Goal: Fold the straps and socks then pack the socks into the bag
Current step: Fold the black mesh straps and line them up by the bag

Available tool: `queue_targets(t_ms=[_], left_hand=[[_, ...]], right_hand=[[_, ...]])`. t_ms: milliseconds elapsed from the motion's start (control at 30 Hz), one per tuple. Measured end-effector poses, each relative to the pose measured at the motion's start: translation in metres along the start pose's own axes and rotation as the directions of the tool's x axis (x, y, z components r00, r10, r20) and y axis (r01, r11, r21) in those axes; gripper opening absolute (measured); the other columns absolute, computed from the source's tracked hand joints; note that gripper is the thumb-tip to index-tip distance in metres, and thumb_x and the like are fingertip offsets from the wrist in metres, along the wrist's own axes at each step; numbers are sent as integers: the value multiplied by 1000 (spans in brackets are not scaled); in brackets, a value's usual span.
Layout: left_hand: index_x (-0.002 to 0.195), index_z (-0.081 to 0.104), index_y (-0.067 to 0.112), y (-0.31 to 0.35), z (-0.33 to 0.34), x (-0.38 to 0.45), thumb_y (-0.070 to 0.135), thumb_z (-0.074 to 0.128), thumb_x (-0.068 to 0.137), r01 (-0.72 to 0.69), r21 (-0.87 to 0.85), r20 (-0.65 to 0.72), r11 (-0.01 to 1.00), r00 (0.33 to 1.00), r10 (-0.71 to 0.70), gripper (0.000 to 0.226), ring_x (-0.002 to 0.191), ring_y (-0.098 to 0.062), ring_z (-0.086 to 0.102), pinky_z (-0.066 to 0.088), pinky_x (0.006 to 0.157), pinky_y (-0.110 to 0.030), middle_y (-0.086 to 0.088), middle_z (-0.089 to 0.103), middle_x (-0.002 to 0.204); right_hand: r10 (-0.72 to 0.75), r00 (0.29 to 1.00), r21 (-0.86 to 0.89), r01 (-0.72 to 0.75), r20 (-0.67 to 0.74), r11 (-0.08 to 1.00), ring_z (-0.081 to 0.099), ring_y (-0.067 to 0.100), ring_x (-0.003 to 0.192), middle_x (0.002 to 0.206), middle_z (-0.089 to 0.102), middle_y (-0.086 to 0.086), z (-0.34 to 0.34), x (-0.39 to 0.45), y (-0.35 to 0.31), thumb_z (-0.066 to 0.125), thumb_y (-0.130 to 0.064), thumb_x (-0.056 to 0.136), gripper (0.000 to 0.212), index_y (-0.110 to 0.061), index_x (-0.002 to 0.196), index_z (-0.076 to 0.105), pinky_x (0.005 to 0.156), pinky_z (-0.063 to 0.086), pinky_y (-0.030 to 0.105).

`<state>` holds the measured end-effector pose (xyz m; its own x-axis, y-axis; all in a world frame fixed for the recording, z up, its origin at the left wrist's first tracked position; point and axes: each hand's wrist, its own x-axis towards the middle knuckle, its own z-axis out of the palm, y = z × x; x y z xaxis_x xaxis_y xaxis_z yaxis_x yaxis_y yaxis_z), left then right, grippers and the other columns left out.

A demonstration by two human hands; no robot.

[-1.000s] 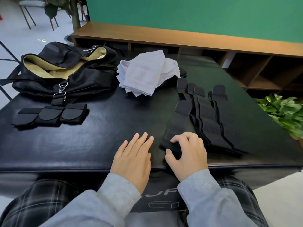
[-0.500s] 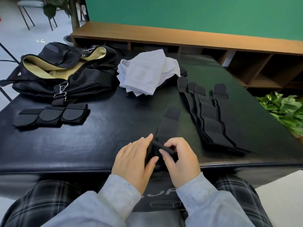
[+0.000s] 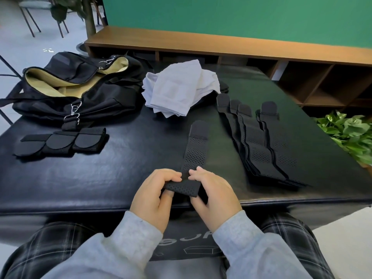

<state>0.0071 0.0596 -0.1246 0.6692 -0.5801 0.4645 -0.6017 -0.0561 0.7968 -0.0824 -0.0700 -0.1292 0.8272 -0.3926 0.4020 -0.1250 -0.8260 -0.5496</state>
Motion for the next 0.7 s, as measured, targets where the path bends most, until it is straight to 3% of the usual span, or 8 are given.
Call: queue_targets(t_ms=[133,233,300,533,700], left_hand=[[91,54,41,3,-3,3,27,43,77,63,-125,22,990,998,-61,22,104,-3,58,43,88,-14,21,60,107],[89,55,38,9,-5,3,31,47,75,118,-218,81,969,991,-103,17,107,-6,57,44,90,-17,18,60,109],[89,55,37,14,-7,2,35,50,75,132,-247,139,960,985,-100,15,109,-8,56,42,92,-19,17,61,109],[78,51,37,8,-12,-2,52,56,72,33,45,230,998,972,-42,17,107,2,53,35,85,-6,24,53,117],[78,43,37,8,-13,-1,62,62,58,19,141,271,990,961,-57,37,107,9,46,34,85,-6,29,56,106]], right_hand=[[25,999,-59,-26,-23,998,52,7,116,114,67,-8,0,1,3,42,-25,79,35,-22,103,66,100,32,22],[33,999,-147,-33,1,989,55,9,115,116,66,-8,-2,3,0,46,-24,76,36,-22,104,68,98,36,23],[52,998,-168,-48,20,985,55,11,116,119,65,-7,-4,3,-3,40,-25,75,42,-22,106,68,99,30,20],[111,994,-180,-108,8,978,56,17,118,121,64,-2,-8,2,-6,57,-15,70,47,-16,117,62,98,35,32],[159,982,-131,-146,97,981,34,8,135,140,46,-6,-16,2,-8,59,-15,89,51,-22,137,45,103,9,12]])
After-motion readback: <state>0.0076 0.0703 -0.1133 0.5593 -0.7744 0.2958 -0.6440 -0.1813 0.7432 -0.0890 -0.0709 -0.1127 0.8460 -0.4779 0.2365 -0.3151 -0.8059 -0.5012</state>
